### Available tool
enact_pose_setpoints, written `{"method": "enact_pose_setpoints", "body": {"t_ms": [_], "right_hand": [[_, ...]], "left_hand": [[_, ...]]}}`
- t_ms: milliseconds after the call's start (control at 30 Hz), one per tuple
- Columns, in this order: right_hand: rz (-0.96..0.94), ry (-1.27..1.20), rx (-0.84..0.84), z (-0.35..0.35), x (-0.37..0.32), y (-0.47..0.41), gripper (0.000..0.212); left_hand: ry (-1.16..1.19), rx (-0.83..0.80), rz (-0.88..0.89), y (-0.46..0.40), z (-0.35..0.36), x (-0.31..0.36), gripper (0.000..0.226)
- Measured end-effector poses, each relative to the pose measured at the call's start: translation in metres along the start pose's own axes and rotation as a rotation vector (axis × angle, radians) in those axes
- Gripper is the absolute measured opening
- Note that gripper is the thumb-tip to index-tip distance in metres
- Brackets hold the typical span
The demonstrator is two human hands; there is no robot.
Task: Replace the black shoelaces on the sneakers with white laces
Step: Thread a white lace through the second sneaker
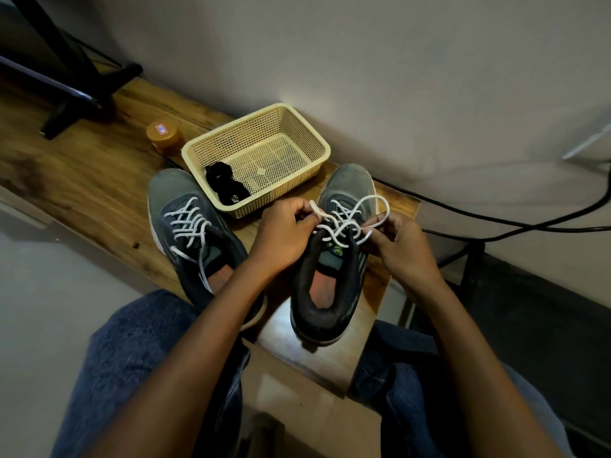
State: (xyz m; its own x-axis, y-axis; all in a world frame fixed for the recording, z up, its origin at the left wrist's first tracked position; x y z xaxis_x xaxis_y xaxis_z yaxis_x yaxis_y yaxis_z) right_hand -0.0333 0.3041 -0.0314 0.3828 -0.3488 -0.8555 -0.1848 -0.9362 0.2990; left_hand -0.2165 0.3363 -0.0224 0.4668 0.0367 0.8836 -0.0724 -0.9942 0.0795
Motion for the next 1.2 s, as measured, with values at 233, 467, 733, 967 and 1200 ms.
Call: {"method": "enact_pose_setpoints", "body": {"t_ms": [233,467,733,967,1200], "right_hand": [[0.027,-0.109,-0.002,-0.005,-0.001,0.004,0.012],[0.147,-0.345,0.13,-0.018,0.018,0.023,0.025],[0.069,-0.259,0.117,0.0,0.005,0.03,0.006],[0.022,-0.126,0.151,0.004,-0.001,0.025,0.007],[-0.031,-0.143,0.228,-0.004,-0.004,0.032,0.01]], "left_hand": [[0.09,-0.021,-0.043,0.001,0.0,-0.001,0.011],[0.052,0.105,-0.078,0.022,-0.016,-0.001,0.013],[-0.078,-0.128,-0.033,0.042,0.017,0.004,0.032],[-0.105,-0.099,0.067,0.045,0.033,0.007,0.032],[-0.113,-0.076,0.051,0.042,0.036,0.003,0.042]]}}
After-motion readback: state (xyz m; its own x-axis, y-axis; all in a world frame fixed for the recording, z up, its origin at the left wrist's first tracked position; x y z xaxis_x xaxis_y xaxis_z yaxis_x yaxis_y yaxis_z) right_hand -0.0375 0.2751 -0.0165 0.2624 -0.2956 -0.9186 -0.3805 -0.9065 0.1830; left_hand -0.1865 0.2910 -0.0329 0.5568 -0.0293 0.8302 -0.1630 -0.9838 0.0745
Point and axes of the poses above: each hand's wrist, its own y-axis away from the middle knuckle, its own z-axis out of the palm, x = y × z, the point moved 10 cm from there along -y, towards the middle knuckle, and after that the axes turned 3 degrees about z, right-handed, at the moved point
